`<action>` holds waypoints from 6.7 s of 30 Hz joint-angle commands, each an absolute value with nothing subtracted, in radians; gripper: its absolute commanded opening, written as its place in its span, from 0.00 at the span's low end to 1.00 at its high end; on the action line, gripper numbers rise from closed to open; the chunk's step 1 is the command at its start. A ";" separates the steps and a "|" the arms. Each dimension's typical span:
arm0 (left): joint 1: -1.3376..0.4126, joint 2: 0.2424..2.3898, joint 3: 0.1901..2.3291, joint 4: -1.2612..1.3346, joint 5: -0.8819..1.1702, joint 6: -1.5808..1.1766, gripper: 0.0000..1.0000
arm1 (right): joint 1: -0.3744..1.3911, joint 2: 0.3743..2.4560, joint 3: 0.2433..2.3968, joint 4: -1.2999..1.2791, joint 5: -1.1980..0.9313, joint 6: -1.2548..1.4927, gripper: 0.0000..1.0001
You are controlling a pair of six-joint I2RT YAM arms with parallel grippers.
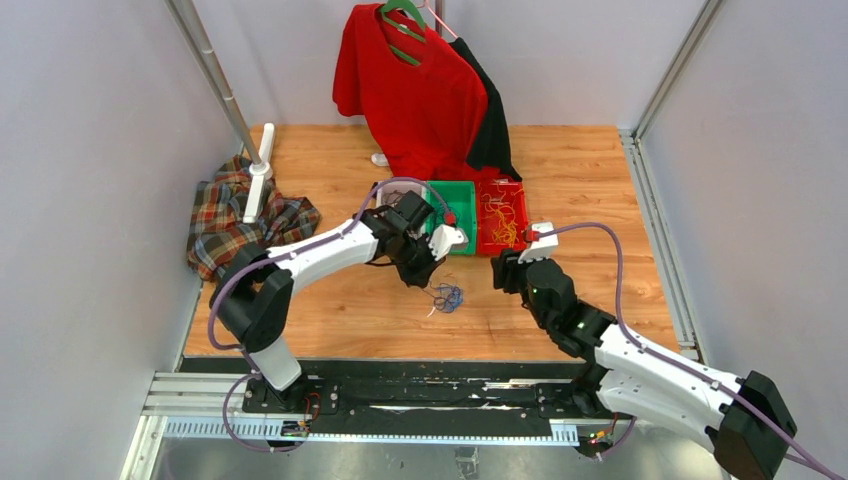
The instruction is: Untangle the cables
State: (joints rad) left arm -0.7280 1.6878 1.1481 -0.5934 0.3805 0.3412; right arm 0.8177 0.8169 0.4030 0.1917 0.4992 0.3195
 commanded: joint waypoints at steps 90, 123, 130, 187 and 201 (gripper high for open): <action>-0.746 1.514 2.248 -1.301 0.516 0.551 0.01 | 1.028 0.853 0.533 0.508 -0.120 0.127 0.75; -0.756 1.553 2.561 -1.297 0.517 0.521 0.01 | 0.911 1.414 0.541 0.660 0.040 0.134 0.24; -0.756 1.538 2.573 -1.155 0.404 0.548 0.00 | 0.889 1.426 0.435 0.661 0.046 0.158 0.22; -0.648 2.089 1.886 -0.667 0.105 0.542 0.02 | 0.827 0.700 0.263 0.313 0.506 0.300 0.38; -0.630 1.977 2.053 -0.927 0.263 0.492 0.80 | 0.804 0.923 0.429 0.274 0.296 0.279 0.51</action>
State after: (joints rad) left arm -0.6518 2.0922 1.9560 -0.8024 0.1623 0.5171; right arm 0.8257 0.8562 0.3496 0.3000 0.3958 0.3046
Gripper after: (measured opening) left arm 0.709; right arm 0.484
